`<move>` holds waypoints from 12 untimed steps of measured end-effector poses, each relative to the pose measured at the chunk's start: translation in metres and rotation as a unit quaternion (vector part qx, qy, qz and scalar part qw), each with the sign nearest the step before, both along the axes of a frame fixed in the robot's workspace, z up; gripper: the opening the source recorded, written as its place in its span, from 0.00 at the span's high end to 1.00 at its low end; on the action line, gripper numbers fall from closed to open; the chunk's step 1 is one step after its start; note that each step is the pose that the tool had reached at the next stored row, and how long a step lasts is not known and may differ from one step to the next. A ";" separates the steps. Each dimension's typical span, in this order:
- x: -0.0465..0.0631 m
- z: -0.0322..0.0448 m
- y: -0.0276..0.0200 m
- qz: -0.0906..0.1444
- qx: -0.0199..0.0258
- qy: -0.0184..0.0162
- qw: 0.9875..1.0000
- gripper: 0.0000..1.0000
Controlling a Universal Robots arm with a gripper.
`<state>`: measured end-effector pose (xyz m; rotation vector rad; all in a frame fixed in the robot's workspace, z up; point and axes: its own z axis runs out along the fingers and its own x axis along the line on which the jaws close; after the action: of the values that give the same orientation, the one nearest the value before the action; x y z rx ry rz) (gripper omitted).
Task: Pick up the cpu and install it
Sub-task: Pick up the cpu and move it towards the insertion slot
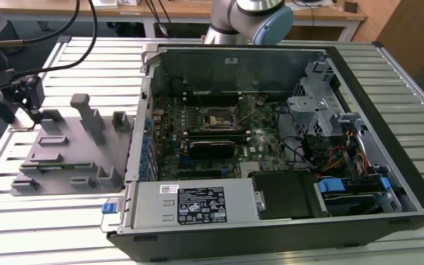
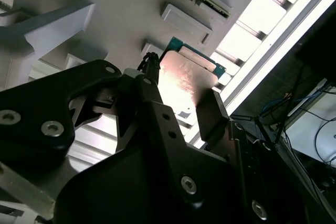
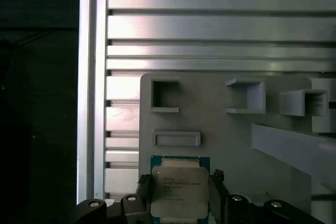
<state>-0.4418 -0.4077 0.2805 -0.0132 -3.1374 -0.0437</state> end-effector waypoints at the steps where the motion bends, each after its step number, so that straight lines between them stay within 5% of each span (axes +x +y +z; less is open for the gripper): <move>1: 0.000 0.0012 0.0000 0.000 0.000 0.000 1.000 0.47; 12: -0.001 0.0160 0.0000 0.000 0.000 -0.001 1.000 0.47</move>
<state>-0.4424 -0.4077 0.2965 -0.0132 -3.1395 -0.0438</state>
